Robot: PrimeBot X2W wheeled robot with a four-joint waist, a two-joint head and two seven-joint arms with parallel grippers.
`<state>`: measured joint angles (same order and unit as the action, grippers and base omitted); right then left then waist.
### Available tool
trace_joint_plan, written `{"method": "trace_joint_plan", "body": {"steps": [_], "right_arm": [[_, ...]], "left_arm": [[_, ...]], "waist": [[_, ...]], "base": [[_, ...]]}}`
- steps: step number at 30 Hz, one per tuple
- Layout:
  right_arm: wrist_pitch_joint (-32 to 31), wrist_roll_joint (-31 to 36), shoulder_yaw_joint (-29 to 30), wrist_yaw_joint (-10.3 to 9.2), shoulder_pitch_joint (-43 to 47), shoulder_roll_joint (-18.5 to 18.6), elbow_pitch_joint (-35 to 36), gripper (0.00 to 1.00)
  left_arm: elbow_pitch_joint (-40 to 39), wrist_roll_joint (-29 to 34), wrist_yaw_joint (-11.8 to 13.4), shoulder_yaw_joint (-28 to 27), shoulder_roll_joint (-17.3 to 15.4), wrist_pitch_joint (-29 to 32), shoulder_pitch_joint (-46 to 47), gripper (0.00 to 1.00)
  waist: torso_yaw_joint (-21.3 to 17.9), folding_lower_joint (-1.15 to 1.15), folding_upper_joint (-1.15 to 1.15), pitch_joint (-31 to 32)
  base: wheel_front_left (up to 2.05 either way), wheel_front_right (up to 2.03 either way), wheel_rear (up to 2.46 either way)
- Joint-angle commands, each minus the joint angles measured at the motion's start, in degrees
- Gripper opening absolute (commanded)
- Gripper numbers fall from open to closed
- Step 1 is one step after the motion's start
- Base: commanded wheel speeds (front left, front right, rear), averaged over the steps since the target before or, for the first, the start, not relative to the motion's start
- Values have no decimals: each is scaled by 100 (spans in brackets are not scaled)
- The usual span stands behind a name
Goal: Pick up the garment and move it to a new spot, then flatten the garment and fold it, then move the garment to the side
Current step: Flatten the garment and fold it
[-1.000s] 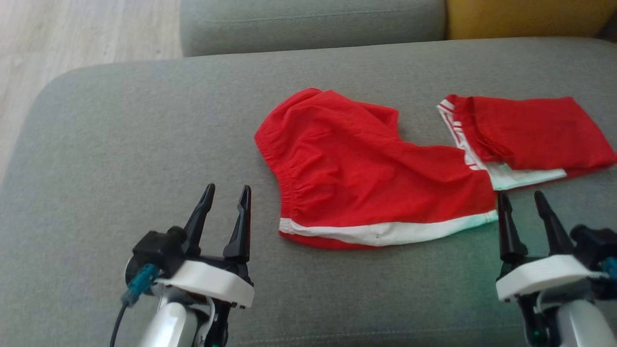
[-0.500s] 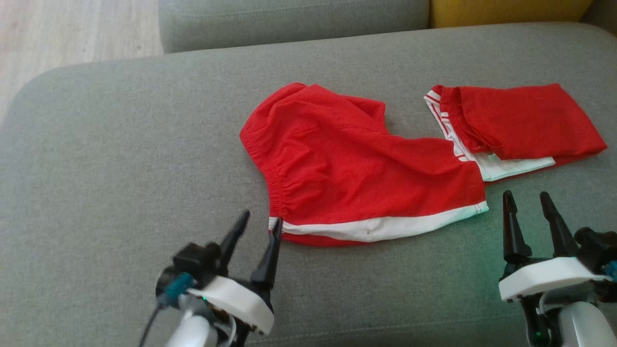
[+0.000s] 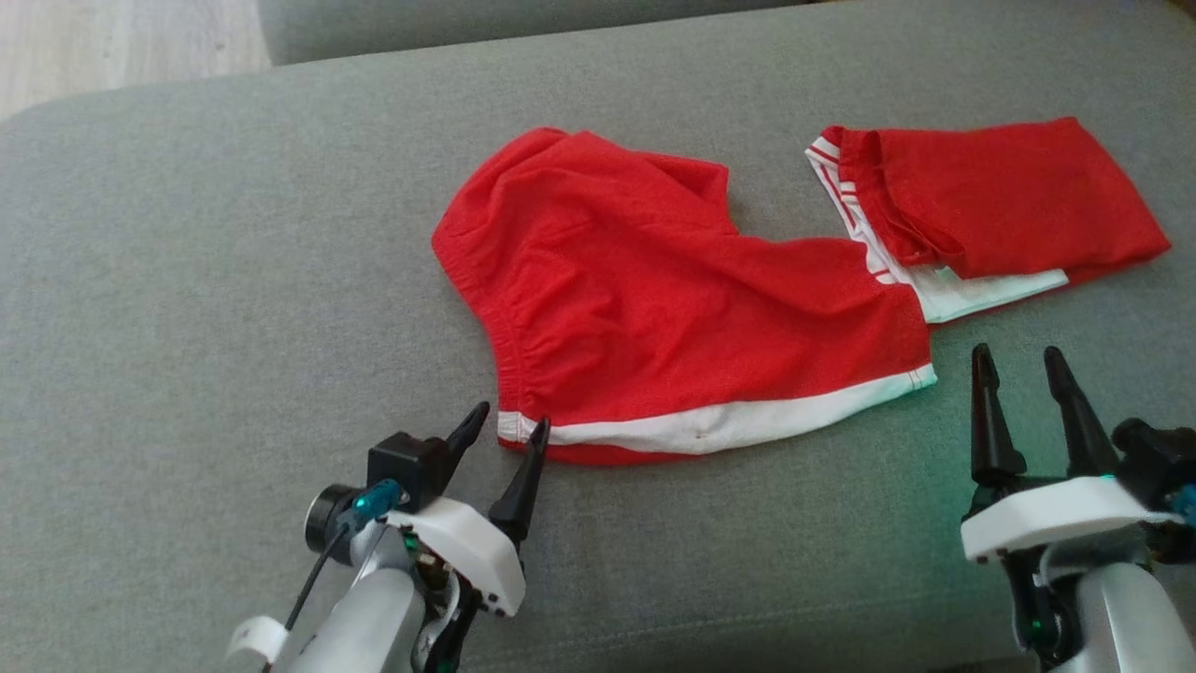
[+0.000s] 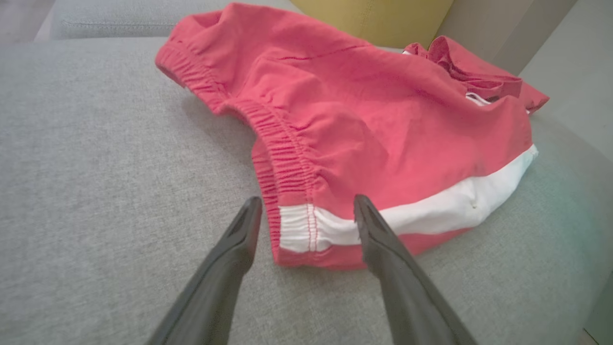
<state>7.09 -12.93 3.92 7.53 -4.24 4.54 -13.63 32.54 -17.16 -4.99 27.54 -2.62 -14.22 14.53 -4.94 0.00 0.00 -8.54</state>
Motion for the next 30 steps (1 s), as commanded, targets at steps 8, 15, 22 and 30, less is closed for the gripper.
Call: {"method": "trace_joint_plan", "body": {"steps": [8,15,22,30], "right_arm": [[75,60,-65,-4,-289,23,130,100],[-168,152,-46,-4,-288,27,-105,100],[-703,200,9,-4,-430,-78,-667,100],[-868,-14,-89,-4,-723,-155,-1265,100]], "left_arm": [[96,-189,32,31,-26,-72,360,98],[-344,-266,120,-73,-26,-76,299,0],[-670,-186,114,-125,-26,-77,156,0],[-870,-134,106,-98,-26,-77,98,0]], "waist": [[-68,0,0,-72],[49,0,0,-24],[220,0,0,-20],[363,0,0,-56]], "base": [[0,0,0],[0,0,0],[0,0,0],[0,0,0]]}}
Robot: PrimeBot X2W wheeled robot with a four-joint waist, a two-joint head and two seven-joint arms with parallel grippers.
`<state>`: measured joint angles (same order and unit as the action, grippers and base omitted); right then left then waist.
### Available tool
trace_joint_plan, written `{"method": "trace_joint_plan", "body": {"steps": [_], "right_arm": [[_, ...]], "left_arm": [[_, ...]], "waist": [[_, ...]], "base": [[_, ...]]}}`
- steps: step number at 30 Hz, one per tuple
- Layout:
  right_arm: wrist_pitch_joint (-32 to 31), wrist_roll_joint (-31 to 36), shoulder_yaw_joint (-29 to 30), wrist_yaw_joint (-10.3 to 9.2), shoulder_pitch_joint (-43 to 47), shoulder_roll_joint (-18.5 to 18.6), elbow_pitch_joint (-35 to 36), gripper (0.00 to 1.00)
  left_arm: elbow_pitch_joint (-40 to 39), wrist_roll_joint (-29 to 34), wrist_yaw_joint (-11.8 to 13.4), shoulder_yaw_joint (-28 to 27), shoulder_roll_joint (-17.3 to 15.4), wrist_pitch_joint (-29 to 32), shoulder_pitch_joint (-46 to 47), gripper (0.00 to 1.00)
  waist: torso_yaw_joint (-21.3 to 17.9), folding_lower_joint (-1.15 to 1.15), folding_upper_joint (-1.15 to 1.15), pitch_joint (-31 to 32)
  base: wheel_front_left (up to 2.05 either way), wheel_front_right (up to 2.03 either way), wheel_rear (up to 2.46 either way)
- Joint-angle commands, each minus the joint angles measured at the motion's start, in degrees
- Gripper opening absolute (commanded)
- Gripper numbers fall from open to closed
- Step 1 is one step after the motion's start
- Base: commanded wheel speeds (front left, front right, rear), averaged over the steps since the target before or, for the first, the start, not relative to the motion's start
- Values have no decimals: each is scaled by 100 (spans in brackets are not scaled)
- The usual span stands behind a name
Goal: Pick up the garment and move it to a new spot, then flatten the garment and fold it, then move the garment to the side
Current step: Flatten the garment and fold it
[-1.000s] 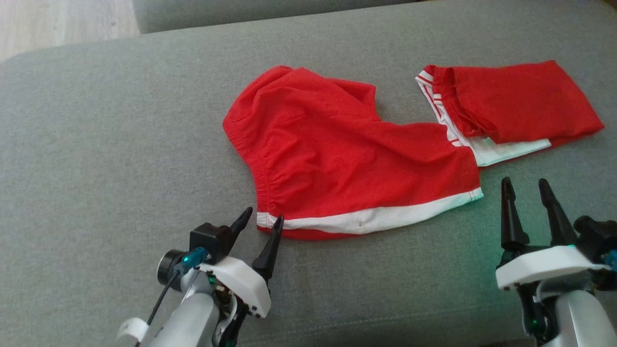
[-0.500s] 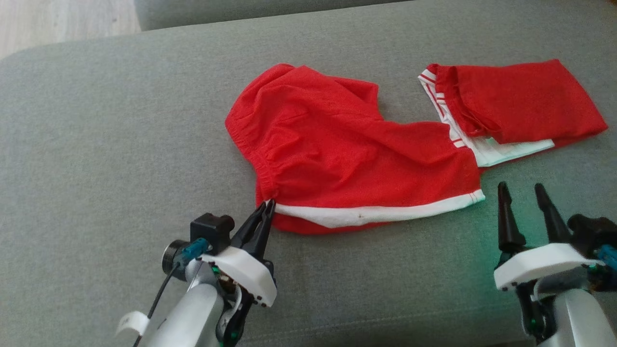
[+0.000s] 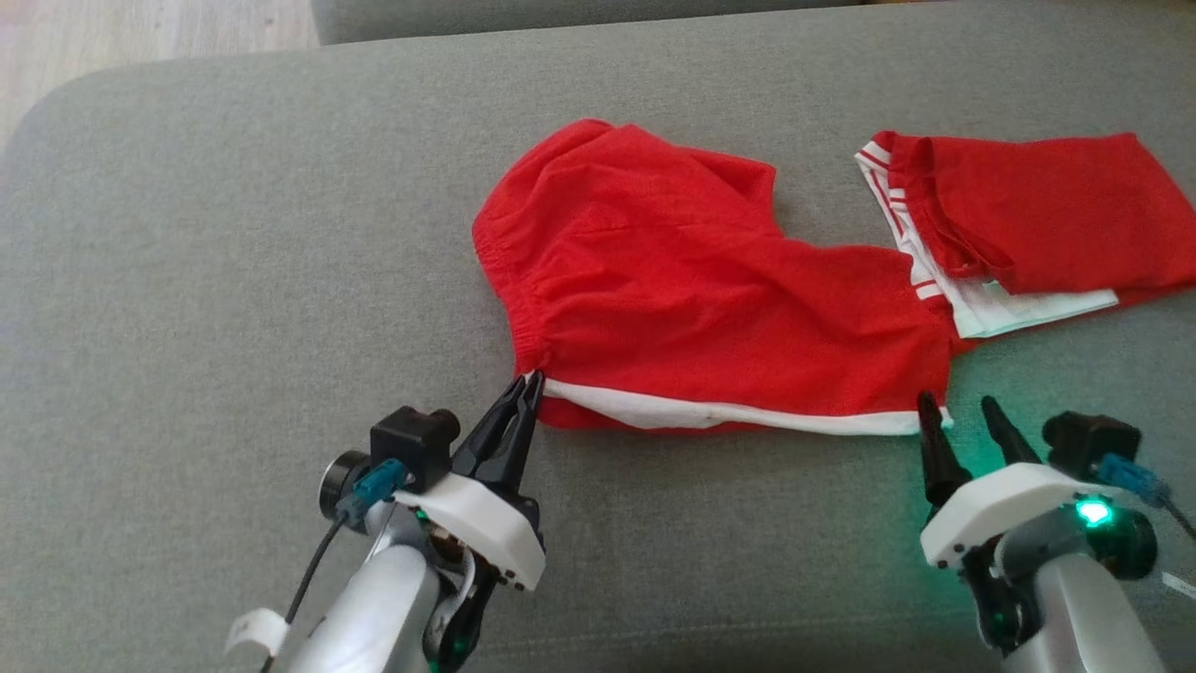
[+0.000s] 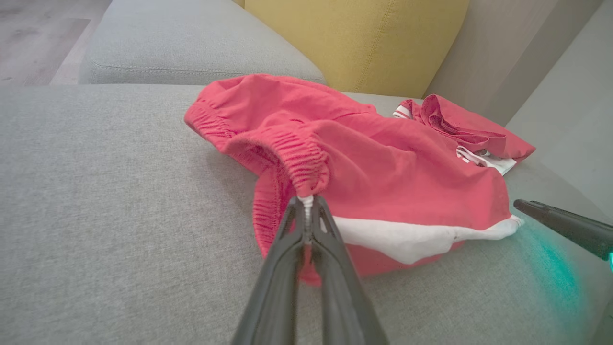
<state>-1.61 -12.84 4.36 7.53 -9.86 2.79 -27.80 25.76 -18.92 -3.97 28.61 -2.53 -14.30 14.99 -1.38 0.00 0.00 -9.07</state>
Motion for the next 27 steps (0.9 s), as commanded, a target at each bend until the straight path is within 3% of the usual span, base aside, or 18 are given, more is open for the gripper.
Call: {"method": "trace_joint_plan", "body": {"steps": [1,15,16,17,27], "right_arm": [[-14,-26,-150,-4,-185,18,79,100],[-332,-198,-518,-4,-273,10,-427,100],[-355,-218,-549,-4,-271,10,-426,42],[-361,-218,-606,-4,-269,10,-408,0],[78,-630,-1058,-4,-541,253,440,0]], "left_arm": [[-210,44,5,-200,-35,-69,46,0],[-307,30,46,-193,-35,-70,-1,0],[-312,26,52,-195,-35,-70,-2,0],[-317,23,56,-197,-35,-70,-2,0],[-548,160,67,-571,-121,-70,110,0]], "waist": [[21,0,0,-3],[88,0,0,24],[86,0,0,26],[84,0,0,30],[7,0,0,280]], "base": [[0,0,0],[0,0,0],[0,0,0],[0,0,0],[0,0,0]]}}
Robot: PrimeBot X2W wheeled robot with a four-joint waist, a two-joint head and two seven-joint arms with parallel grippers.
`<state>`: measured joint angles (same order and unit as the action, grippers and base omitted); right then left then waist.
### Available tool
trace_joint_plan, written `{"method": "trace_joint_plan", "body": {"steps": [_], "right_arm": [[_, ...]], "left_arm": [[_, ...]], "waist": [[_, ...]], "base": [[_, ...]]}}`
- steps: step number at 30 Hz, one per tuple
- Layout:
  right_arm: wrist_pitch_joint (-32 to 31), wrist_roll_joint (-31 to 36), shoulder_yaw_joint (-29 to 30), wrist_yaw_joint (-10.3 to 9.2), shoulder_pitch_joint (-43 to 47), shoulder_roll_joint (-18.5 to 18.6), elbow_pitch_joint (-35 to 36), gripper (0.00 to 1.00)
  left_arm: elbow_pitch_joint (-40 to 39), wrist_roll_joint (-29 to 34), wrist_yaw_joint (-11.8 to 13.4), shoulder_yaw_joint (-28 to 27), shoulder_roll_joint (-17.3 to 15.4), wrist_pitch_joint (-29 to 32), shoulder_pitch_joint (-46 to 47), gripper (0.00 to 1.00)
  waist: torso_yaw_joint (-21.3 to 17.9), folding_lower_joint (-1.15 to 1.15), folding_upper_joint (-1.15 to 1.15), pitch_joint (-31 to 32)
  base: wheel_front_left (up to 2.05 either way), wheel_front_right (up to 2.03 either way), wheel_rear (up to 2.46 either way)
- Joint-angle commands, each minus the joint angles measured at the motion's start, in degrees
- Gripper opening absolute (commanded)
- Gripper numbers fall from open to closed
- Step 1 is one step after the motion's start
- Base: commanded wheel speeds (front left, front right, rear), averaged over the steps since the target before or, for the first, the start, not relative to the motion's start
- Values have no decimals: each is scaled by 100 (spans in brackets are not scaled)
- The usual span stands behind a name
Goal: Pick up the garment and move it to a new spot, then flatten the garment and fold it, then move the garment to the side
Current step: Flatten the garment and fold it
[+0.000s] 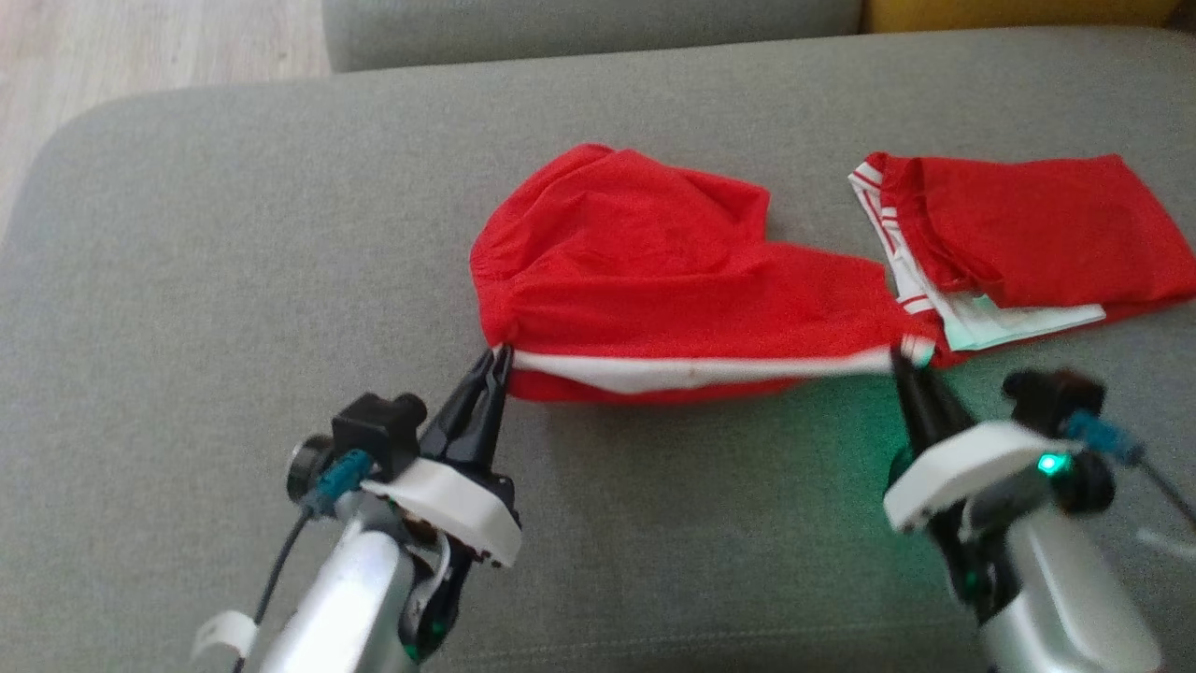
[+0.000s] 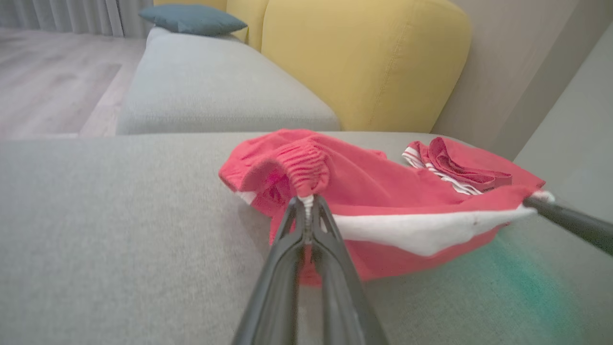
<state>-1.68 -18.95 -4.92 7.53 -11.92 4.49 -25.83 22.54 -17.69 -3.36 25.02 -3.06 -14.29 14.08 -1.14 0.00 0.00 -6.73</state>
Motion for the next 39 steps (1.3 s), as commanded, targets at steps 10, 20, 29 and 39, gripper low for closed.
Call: {"method": "trace_joint_plan", "body": {"steps": [10,20,29,39], "right_arm": [[510,-186,-717,-4,-1300,516,1551,0],[-351,-327,-466,-4,-1214,376,2901,0],[-1426,-217,55,-4,-948,-37,3864,0],[-1571,196,412,-4,-4054,-138,1826,0]], "left_arm": [[-1269,242,-231,-410,-709,33,934,0],[-2969,-168,-101,-766,-1031,983,1170,0],[-3706,-458,13,-959,-1219,1657,1169,0],[-1500,-894,-293,-1179,-1349,2022,4149,0]], "waist": [[-161,0,0,656],[-178,0,0,1059],[-110,0,0,909],[29,0,0,-762]], "base": [[0,0,0],[0,0,0],[0,0,0],[0,0,0]]}}
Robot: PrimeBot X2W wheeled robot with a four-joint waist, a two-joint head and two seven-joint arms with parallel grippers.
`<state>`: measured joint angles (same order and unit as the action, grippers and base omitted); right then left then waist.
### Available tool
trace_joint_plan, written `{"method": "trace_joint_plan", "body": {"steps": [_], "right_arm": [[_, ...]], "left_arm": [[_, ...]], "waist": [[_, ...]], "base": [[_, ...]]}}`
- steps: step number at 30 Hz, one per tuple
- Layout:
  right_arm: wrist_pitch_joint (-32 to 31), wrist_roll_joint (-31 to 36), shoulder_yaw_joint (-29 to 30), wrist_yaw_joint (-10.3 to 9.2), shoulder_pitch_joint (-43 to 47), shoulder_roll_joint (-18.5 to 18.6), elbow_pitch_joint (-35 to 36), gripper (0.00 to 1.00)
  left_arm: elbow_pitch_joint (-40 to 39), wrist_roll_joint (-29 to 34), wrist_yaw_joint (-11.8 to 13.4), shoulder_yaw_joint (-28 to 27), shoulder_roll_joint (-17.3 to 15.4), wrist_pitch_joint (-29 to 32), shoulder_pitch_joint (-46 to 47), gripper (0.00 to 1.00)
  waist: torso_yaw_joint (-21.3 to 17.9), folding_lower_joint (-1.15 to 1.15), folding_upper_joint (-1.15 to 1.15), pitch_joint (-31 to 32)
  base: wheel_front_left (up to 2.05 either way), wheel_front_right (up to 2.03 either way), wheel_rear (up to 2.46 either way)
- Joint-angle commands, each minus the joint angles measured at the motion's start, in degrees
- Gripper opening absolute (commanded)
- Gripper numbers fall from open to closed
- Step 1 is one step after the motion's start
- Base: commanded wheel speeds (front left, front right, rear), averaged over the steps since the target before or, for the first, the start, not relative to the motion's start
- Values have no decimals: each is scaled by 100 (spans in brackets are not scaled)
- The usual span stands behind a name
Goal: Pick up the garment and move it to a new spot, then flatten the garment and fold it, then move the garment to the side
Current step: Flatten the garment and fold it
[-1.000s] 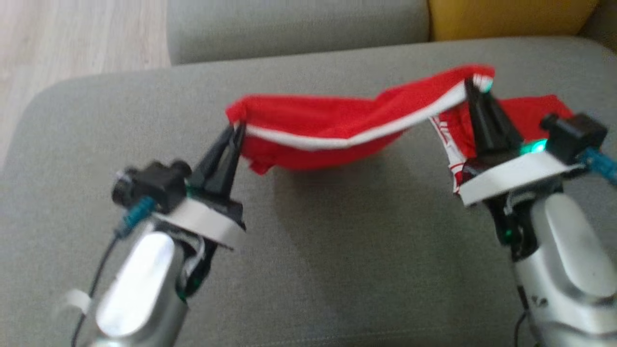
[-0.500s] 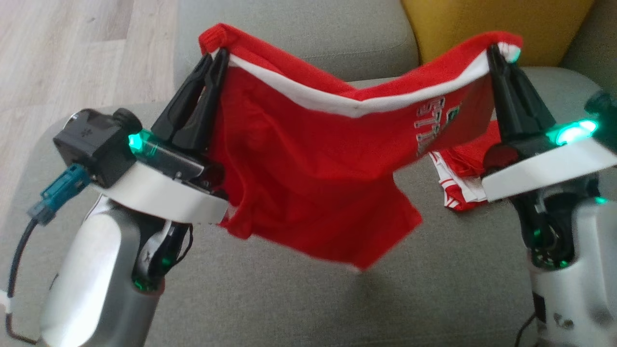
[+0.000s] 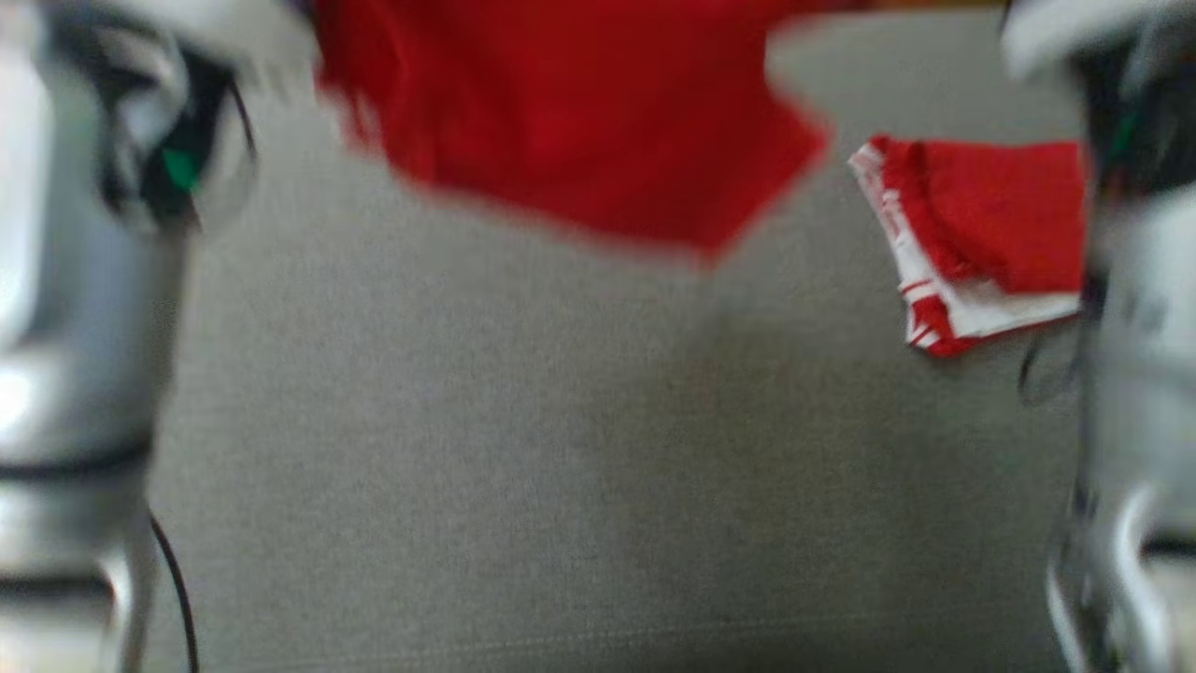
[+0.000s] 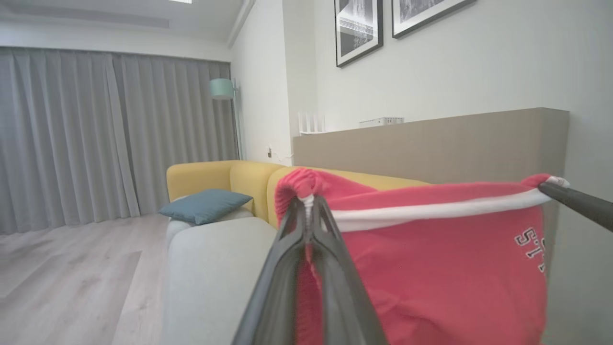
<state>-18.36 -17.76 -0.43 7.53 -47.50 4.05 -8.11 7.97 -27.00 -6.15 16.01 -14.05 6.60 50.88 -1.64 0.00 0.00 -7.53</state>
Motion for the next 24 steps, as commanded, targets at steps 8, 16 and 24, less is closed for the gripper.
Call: {"method": "trace_joint_plan", "body": {"steps": [8,16,24], "right_arm": [[2110,889,552,-4,-3377,-32,-2631,0],[2984,896,733,-4,-3567,-96,-4531,0],[2941,738,246,-4,-2740,-45,-5783,0]], "left_arm": [[2120,332,-12,-509,-68,-1419,2943,0],[3267,194,-112,-251,423,-2129,2892,0],[2997,155,-132,305,653,-2158,1389,0]], "waist": [[280,0,0,-1718],[448,0,0,-2107],[538,0,0,-2010]], "base": [[0,0,0],[0,0,0],[0,0,0]]}}
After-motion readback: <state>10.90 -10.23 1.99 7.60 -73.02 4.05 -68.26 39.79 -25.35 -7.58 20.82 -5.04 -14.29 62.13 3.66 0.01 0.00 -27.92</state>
